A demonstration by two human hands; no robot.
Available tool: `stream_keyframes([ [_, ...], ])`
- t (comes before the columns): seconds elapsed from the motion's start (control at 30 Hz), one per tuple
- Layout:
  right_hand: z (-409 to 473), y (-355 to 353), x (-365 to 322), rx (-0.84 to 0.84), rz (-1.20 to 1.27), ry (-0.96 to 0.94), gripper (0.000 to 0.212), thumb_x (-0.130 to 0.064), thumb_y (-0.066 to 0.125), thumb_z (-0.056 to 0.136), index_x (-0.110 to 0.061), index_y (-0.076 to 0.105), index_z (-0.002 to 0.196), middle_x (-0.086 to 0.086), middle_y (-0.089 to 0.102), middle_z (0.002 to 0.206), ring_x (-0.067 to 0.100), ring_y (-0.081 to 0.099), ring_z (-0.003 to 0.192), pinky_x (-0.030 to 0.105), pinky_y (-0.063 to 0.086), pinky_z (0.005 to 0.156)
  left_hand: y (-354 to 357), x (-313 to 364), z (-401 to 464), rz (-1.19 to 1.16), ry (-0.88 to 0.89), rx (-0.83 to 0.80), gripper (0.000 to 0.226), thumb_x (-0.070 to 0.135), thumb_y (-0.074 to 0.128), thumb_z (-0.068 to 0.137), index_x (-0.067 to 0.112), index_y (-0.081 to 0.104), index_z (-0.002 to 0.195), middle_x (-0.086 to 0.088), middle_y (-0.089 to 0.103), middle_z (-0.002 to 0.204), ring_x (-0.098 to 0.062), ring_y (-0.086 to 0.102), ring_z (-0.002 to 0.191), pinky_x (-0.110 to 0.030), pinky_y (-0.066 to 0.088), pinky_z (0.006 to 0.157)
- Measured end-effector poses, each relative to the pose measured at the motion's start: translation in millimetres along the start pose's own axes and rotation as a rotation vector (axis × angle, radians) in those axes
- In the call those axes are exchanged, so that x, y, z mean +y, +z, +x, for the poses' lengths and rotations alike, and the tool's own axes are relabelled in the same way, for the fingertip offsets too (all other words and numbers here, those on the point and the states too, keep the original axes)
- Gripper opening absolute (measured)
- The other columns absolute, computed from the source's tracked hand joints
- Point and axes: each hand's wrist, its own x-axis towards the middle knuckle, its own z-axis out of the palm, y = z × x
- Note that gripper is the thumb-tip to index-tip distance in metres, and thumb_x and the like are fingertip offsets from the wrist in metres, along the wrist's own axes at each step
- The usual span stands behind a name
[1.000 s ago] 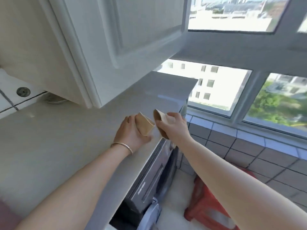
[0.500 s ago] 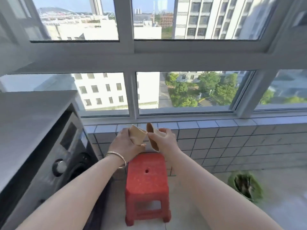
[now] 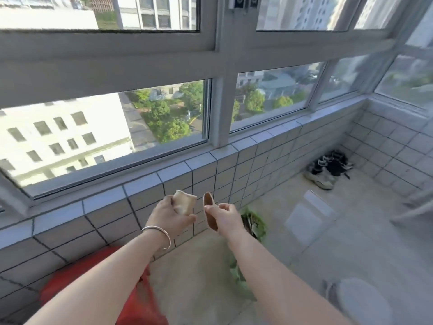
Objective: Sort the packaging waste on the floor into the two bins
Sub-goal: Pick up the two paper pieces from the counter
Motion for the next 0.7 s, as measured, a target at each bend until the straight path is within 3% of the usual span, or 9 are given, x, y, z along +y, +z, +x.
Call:
stream_keyframes([
  [0.13,61,-22,14,0.09,0.12,0.109,0.083,-0.06,0.066,0.042,-0.023,0.05,0.114,0.008,0.052,0.123,0.024,0.058,0.104,0.044,0.051,0.093,45,28,53,-0.012,0.017,-0.138,0.081,0.047,0.073,0.066,0.017,0.04,0.133,-0.005,0.055,0.121,-0.024,0.053,0.109,-0.033,0.044,0.092],
  [0.23,99,-34,24,0.165,0.208,0.192,0.081,-0.059,0.066,0.039,-0.021,0.053,0.109,0.008,0.056,0.12,0.023,0.06,0.101,0.041,0.054,0.088,72,44,94,0.027,0.017,-0.254,0.082,0.051,0.072,0.062,0.02,0.041,0.132,-0.003,0.057,0.119,-0.023,0.056,0.106,-0.035,0.047,0.09],
  [0.33,122,-49,29,0.208,0.298,0.279,0.059,-0.054,0.069,0.056,-0.023,0.054,0.103,0.008,0.055,0.119,0.021,0.058,0.089,0.026,0.046,0.062,98,57,132,0.096,0.014,-0.325,0.076,0.054,0.068,0.058,0.022,0.046,0.123,-0.001,0.059,0.11,-0.022,0.06,0.096,-0.036,0.051,0.085],
  [0.4,140,-61,38,0.218,0.377,0.349,0.045,-0.045,0.07,0.071,-0.021,0.054,0.106,0.008,0.055,0.116,0.016,0.052,0.074,0.022,0.04,0.053,119,65,154,0.113,0.004,-0.365,0.075,0.051,0.069,0.062,0.022,0.044,0.126,-0.002,0.058,0.112,-0.022,0.06,0.097,-0.037,0.051,0.086],
  [0.5,170,-83,57,0.227,0.43,0.433,0.037,-0.039,0.068,0.079,-0.018,0.055,0.107,0.007,0.057,0.108,0.013,0.049,0.071,0.022,0.039,0.055,156,75,179,0.132,-0.021,-0.424,0.084,0.051,0.069,0.063,0.02,0.04,0.134,-0.004,0.057,0.12,-0.024,0.058,0.105,-0.037,0.05,0.091],
  [0.7,247,-140,88,0.225,0.429,0.515,0.024,-0.038,0.064,0.083,-0.019,0.057,0.097,-0.002,0.058,0.084,0.012,0.052,0.071,0.024,0.041,0.062,248,95,217,0.124,-0.13,-0.505,0.079,0.042,0.069,0.076,0.019,0.031,0.141,-0.004,0.052,0.132,-0.023,0.053,0.11,-0.029,0.042,0.087],
])
